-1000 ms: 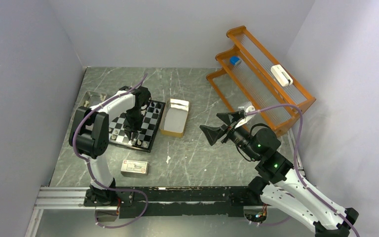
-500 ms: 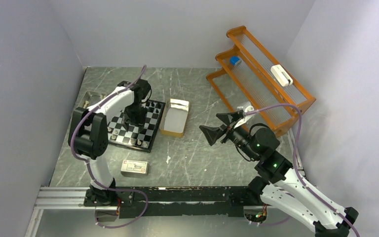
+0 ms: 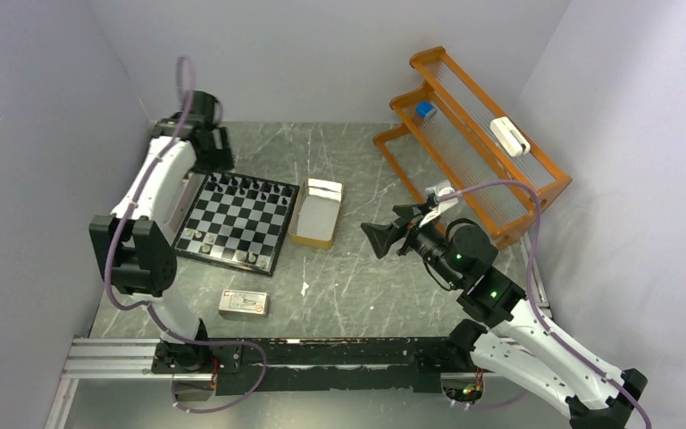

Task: Set up the chess pieces on the board
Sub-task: Pick up the chess piece from the storage box.

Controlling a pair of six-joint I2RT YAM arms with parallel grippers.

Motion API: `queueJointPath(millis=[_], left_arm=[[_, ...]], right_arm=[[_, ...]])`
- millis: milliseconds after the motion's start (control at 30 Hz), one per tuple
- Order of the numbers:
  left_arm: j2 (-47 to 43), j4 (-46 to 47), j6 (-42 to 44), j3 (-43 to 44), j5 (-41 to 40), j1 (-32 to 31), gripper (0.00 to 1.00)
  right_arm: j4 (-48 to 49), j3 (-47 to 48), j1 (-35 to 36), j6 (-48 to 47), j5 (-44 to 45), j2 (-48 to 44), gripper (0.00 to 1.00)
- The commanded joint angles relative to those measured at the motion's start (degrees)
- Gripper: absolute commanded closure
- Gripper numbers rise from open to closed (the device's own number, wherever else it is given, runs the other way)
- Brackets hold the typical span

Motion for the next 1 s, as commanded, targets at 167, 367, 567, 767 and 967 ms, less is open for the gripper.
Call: queueJointPath(millis=[167,367,567,767,967], left_arm=[[0.73,15.94,-2.57,-2.8,-1.69,18.76,0.37],[5.2,22.2,-0.31,-5.39,2.36,23.13,0.55],[12.38,27.22,5.61,-4.73,8.35,23.29,0.59],[14.02,32.22,7.46,-5.82,11.53,23.38,0.62],[15.75,33.79,10.52,-5.75,14.29,23.45,0.59]], right_arm=[[-3.39,3.67,0.07,0.06,5.83,-0.22,0.0],[-1.27,3.21,0.07,0.38,4.6,0.49,0.0],[0.6,2.56,0.07,-2.16,5.15,1.42,0.0],[0.21,4.95,0.07,-3.62,4.91,3.6,0.0],[0.58,5.92,0.06,-2.68,3.56,6.08,0.0]])
